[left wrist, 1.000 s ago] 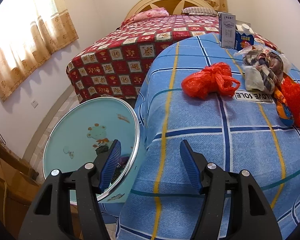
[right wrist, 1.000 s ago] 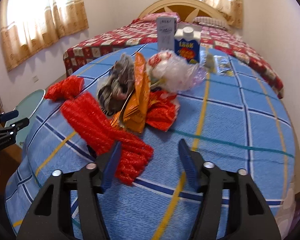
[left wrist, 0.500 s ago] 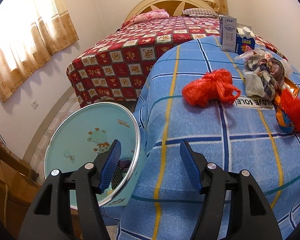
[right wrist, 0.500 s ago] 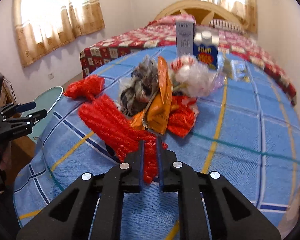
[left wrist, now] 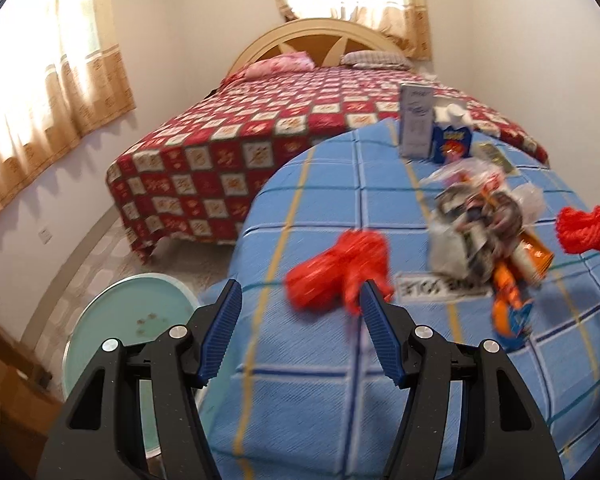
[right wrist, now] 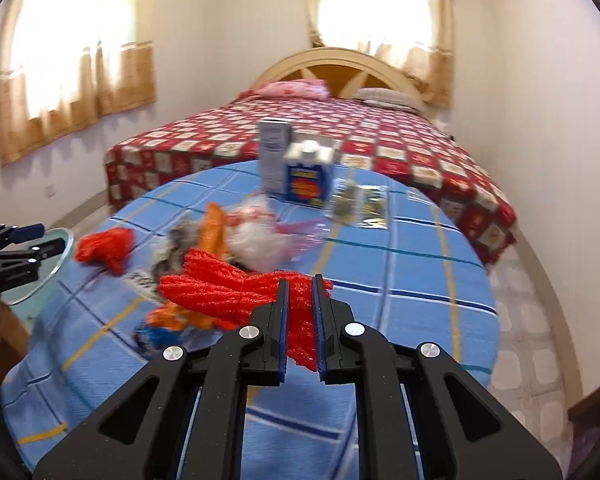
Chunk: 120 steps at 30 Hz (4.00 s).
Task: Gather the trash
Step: 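Grasp the red plastic bag with the left gripper while the right grasps the red mesh net, then carry the red plastic bag and red mesh net over the blue bin with both grippers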
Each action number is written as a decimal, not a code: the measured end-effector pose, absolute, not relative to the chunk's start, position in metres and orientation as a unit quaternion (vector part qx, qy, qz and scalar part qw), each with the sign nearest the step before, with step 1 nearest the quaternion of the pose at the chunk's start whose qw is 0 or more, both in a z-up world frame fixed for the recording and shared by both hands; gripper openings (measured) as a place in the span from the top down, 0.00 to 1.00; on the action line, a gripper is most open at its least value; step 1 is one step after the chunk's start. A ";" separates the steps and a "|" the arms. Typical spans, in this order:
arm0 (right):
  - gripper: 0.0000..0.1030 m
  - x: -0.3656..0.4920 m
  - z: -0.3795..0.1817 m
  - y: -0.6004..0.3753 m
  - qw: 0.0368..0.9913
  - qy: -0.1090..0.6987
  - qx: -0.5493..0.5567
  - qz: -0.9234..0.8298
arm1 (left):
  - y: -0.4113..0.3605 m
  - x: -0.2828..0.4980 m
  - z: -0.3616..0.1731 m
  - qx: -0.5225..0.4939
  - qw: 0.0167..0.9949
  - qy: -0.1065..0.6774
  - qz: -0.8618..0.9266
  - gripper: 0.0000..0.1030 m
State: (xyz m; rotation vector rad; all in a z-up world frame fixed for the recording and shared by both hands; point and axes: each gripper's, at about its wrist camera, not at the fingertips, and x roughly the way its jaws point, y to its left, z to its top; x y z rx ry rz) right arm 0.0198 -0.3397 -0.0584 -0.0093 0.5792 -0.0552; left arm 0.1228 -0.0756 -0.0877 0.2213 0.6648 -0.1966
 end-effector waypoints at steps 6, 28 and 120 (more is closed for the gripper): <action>0.89 0.029 -0.078 -0.363 0.952 0.301 0.011 -0.049 | -0.092 0.151 -0.112 0.107 0.916 0.369 -0.111 0.64; 0.88 0.059 -0.029 -0.289 0.971 0.237 -0.002 0.039 | -0.022 0.116 -0.069 0.107 0.936 0.329 -0.068 0.98; 0.86 0.158 -0.068 -0.011 0.920 0.263 -0.136 0.258 | 0.148 0.106 -0.095 0.068 0.917 0.373 0.124 0.97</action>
